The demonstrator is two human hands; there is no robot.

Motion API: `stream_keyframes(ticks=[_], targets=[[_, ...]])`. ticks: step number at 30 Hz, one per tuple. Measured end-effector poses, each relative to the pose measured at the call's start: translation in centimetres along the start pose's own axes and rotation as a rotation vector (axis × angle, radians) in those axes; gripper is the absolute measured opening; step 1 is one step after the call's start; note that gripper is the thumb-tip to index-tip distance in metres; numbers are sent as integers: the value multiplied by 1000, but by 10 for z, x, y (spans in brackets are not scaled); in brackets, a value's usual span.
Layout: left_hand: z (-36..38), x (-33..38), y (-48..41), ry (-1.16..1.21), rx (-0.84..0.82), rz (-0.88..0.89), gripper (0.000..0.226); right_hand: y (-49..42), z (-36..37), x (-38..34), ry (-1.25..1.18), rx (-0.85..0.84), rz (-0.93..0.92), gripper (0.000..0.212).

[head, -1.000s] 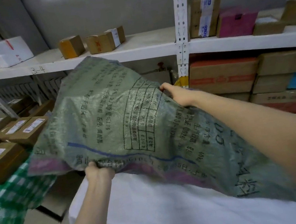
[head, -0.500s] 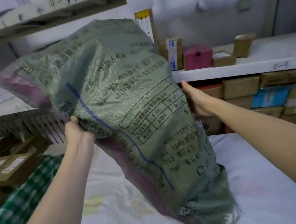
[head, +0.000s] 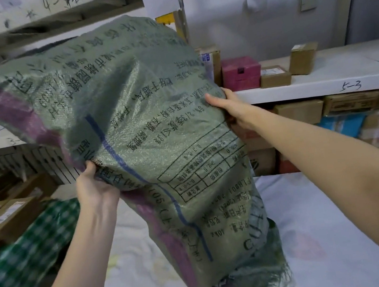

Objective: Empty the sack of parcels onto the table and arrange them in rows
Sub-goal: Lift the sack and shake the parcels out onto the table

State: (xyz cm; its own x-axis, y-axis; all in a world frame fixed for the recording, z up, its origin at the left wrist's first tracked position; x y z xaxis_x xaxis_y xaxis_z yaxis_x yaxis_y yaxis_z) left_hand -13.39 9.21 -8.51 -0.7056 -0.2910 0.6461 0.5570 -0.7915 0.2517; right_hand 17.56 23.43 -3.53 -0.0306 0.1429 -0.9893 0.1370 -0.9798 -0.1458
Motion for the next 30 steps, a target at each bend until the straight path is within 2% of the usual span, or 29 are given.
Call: stream_keyframes(ticks=[3,4,6,10,13,17,23,26,28,30], targets=[[9,4,6,27,-21,41,24,-1,7,-2,-128,-41,12,69],[13,6,6,38,-23,56,29,-2,6,-2,-140,-26,1,64],[20,11,8,55,-27,82,34,-5,4,-9,-186,-9,-17,69],[35,27,5,88,-51,121,35,-6,-3,-28,-242,13,-51,57],[53,36,6,90,-102,160,29,-4,-7,-36,-260,33,-82,64],[56,24,12,45,-134,169,38,1,-13,-18,-253,51,-49,56],[36,6,12,-27,-103,205,37,5,-18,16,-241,5,31,61],[34,5,21,-199,-98,299,24,5,-21,19,-158,78,-3,55],[30,2,24,-283,-58,353,27,7,-24,20,-46,164,-42,51],[26,0,25,-335,-62,392,37,13,-24,21,-15,253,-72,38]])
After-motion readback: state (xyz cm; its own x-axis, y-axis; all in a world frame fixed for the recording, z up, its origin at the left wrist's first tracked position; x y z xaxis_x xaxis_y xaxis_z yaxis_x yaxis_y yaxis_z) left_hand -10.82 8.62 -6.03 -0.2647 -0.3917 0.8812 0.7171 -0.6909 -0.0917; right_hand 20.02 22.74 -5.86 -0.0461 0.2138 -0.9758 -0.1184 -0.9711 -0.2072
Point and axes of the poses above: each hand's wrist, its own y-axis away from the middle knuckle, its own z-axis out of the palm, x = y × z, the point moved 5 cm from there along -y, towards the middle knuckle, and after that the axes turned 7 degrees about x, right-handed, at the moved point
